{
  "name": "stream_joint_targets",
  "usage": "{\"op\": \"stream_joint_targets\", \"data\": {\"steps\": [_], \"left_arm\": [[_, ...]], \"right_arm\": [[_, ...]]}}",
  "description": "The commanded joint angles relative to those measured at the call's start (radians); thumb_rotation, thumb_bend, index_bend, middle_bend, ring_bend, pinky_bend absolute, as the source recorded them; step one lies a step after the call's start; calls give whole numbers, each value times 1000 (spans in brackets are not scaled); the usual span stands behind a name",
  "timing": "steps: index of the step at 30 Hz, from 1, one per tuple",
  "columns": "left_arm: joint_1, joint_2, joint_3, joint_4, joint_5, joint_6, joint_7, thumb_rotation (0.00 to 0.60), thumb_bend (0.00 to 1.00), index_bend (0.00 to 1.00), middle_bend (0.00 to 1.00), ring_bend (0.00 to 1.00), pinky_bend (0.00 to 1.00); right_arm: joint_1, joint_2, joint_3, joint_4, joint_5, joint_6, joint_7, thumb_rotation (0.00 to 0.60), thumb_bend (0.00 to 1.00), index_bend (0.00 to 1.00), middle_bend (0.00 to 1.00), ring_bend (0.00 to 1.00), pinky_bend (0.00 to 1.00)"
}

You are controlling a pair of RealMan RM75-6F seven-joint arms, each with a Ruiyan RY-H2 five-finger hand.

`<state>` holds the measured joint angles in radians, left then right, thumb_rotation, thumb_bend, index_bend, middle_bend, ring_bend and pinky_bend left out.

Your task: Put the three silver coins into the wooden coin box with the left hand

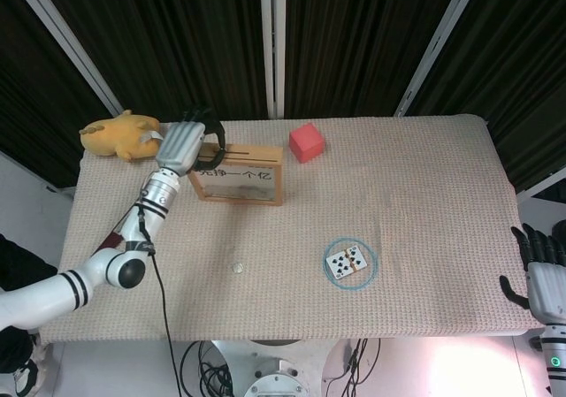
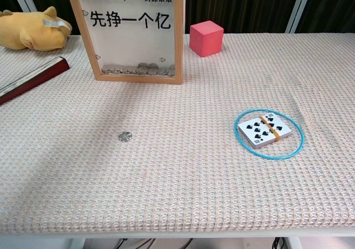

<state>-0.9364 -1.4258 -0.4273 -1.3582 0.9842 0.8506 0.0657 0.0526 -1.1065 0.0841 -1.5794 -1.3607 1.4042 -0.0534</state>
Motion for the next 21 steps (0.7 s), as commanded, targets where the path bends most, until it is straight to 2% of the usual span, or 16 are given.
{"op": "stream_joint_targets", "data": {"steps": [1,21], "left_arm": [[-1,2,2,-5,-5,-1,-12,600,462,646,348,89,41],[-12,39,20,-61,-43,-16,-33,600,469,688,350,89,39]], "right_arm": [[1,-2,3,3,4,-1,5,600,298,0,0,0,0],[3,-4,1,3,2,-2,2,600,299,0,0,0,0]]}}
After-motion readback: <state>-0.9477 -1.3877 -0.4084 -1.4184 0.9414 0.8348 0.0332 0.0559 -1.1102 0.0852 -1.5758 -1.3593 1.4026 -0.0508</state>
